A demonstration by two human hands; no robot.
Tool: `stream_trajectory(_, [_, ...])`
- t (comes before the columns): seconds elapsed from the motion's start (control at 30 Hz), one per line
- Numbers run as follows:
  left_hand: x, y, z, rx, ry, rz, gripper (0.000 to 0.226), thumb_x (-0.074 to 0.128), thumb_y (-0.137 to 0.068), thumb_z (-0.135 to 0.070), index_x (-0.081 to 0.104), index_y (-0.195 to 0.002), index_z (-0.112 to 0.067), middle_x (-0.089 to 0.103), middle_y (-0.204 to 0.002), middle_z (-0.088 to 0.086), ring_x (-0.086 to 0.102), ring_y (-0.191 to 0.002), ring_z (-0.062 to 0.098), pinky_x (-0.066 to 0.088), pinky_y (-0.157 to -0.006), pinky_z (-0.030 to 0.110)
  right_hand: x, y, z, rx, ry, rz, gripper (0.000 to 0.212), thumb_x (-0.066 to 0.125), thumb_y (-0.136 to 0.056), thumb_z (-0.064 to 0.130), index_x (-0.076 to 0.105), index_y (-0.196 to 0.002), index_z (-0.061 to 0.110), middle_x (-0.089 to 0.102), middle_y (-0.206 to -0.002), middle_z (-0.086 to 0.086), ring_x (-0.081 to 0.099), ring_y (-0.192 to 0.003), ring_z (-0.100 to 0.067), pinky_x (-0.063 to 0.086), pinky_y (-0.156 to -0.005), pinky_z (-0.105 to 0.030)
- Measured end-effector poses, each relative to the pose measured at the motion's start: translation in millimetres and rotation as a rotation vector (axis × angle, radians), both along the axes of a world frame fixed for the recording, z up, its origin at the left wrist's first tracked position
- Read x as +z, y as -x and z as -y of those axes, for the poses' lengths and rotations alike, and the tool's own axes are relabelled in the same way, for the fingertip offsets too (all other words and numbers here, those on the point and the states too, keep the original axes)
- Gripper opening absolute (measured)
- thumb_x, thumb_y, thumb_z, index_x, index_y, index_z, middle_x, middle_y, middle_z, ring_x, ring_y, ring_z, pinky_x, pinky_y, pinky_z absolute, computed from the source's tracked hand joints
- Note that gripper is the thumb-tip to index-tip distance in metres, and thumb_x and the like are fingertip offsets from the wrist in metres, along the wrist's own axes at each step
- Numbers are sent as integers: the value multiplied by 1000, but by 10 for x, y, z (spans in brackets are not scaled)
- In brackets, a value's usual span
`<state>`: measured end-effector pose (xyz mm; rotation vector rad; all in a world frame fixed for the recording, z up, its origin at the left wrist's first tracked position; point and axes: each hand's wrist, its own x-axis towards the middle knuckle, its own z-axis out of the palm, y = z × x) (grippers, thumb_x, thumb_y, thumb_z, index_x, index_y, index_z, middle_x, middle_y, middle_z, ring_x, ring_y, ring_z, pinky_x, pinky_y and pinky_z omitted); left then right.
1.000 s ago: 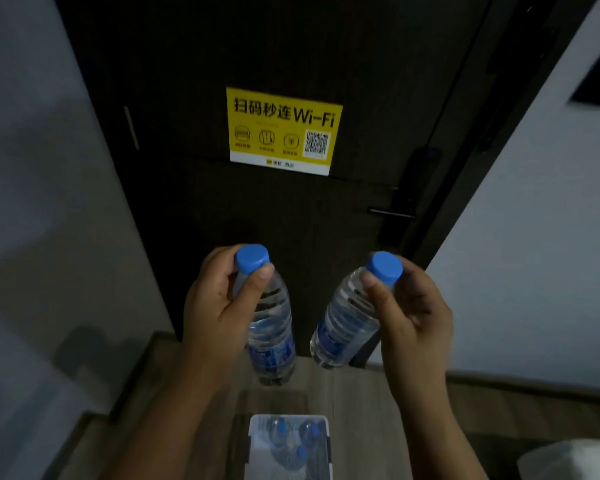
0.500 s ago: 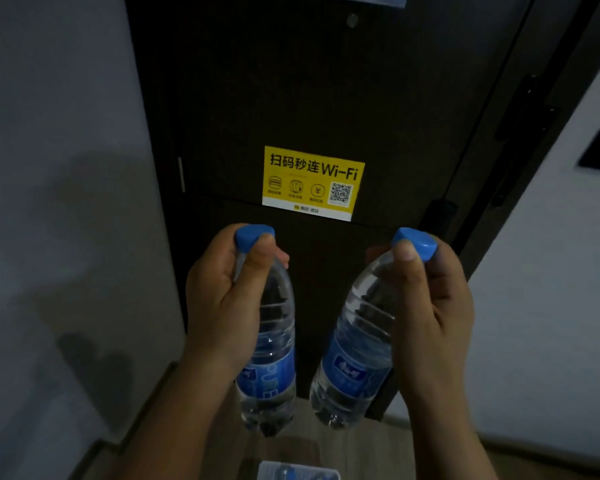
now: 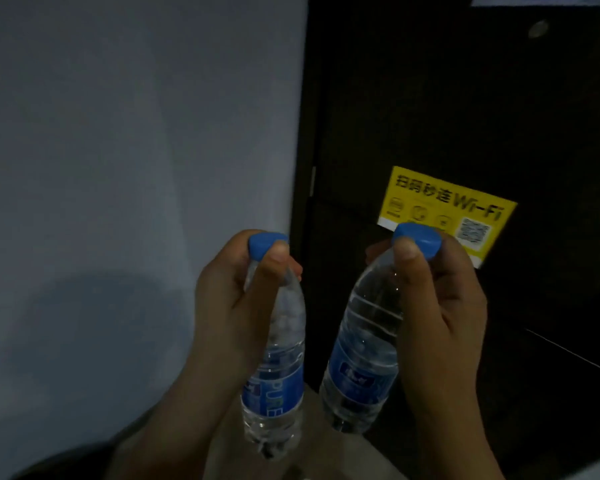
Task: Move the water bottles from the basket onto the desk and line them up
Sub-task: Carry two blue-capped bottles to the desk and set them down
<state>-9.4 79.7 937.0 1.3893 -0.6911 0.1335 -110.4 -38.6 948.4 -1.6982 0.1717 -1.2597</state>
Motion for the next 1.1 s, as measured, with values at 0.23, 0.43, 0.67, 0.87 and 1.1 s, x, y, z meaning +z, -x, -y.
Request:
stream_trajectory(0.23, [-3,130,-759,303,-19,65,34,49,-93,-36,62,-82,-7,67,-74,5,65,-70,14,50,-69,17,-14,-337,-502,341,-29,-26,19,50,-89,43,61,-100,32,68,-92,2,68,-88,-15,56,-75,-27])
stream_trajectory(0.43, [68,312,-1722,591,-24,107,38,44,-91,-40,62,-79,-8,66,-74,5,63,-70,13,49,-67,18,61,-605,-1359,622,-39,-29,17,53,-85,50,62,-93,38,70,-90,7,67,-86,-9,52,-75,-18])
stream_trajectory(0.67, [153,837,-3269,943,-86,145,38,44,-90,-42,62,-79,-11,65,-73,4,63,-68,14,50,-66,23,85,-610,-2892,848,25,-12,21,50,-88,48,62,-93,32,70,-91,15,65,-87,-1,46,-72,-6])
stream_trajectory(0.87, [194,1471,-4511,1181,-112,167,33,46,-90,-40,62,-78,-14,66,-74,4,63,-72,20,50,-69,39,50,-306,-4281,1124,2,47,21,50,-90,44,62,-96,28,70,-91,8,66,-89,-10,51,-79,-19])
stream_trajectory(1.1, [186,2182,-5593,1442,-69,131,25,48,-87,-44,60,-72,-27,65,-71,0,61,-66,22,48,-65,47,18,75,-5617,1387,18,48,30,50,-90,43,63,-98,18,70,-89,7,67,-87,-9,52,-80,-21])
